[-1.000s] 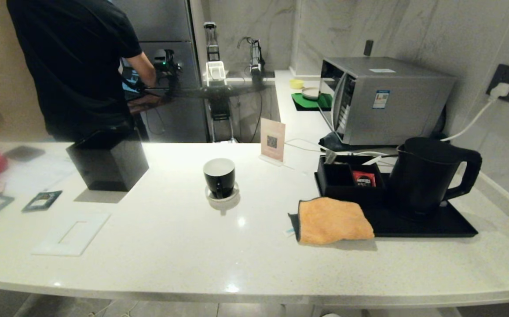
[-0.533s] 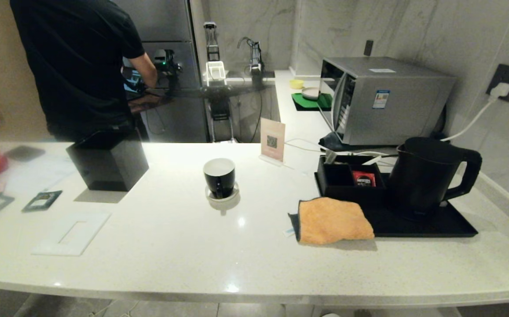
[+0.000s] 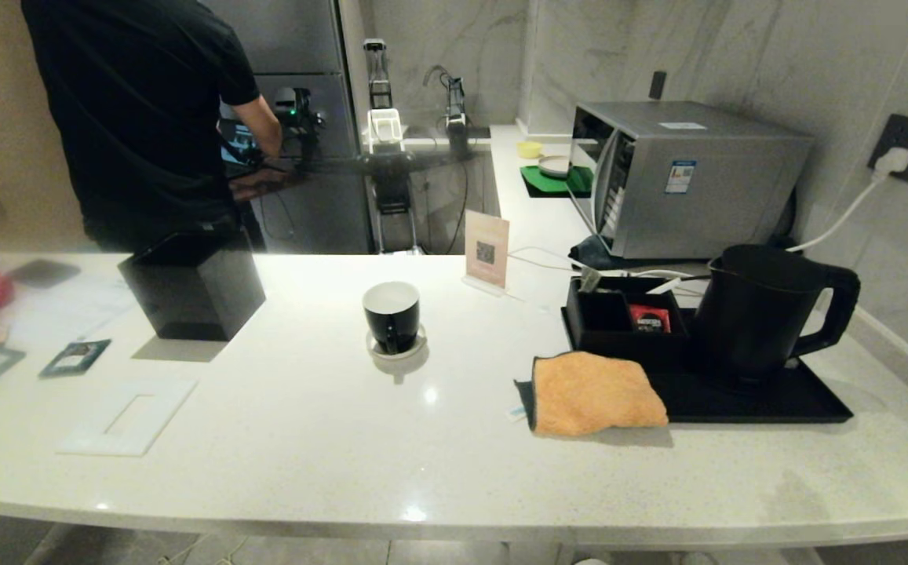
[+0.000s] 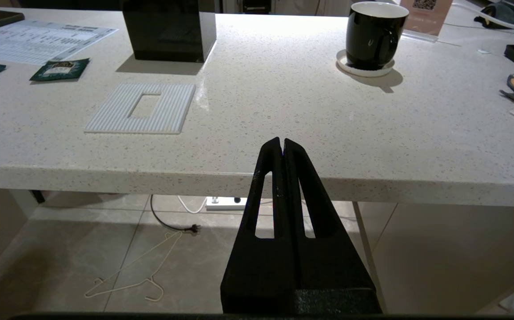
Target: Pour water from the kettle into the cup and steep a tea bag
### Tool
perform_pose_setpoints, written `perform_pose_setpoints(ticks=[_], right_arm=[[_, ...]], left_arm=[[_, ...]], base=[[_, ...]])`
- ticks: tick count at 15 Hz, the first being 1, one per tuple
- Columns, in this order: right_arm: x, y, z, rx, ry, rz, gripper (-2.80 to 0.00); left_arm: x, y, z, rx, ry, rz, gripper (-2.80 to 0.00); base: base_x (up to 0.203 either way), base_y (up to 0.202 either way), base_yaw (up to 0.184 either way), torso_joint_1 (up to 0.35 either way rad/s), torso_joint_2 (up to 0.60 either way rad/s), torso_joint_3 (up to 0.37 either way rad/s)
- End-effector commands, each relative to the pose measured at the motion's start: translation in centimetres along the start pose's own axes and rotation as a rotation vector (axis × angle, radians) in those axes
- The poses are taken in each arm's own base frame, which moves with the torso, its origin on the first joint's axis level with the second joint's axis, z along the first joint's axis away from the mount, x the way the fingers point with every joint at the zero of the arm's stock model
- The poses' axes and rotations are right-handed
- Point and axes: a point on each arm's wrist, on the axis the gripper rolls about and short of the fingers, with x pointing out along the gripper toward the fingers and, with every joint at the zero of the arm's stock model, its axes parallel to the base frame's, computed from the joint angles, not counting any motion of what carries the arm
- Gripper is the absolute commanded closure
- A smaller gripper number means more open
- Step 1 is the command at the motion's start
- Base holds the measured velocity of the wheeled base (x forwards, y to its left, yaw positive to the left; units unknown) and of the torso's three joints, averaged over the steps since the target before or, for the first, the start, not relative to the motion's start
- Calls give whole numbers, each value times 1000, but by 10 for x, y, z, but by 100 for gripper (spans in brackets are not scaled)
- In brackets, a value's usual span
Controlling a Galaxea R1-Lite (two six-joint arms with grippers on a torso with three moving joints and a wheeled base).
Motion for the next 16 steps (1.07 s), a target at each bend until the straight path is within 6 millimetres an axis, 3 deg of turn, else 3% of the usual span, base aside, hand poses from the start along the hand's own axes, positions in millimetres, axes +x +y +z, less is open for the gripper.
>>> perform_pose_setpoints(ticks=[1,9,14,15,16], right_arm=[[37,-11,0,37,147,-21,0],[164,-46,-21,-18,243,-9,0],[206,-43,-27,-53,166,58,0],[211,-41,-28,-58,160,68,-280],[215,-40,-29,-63,151,76,-280]], left_arm=[[0,0,0,0,1,1,0],[0,0,0,0,0,1,0],[0,0,0,0,1,1,0],[0,0,0,0,1,1,0],[0,0,0,0,1,1,0]], base=[[0,0,0,0,0,0],[0,0,0,0,0,0],[0,0,0,0,0,0],[0,0,0,0,0,0],[0,0,0,0,0,0]])
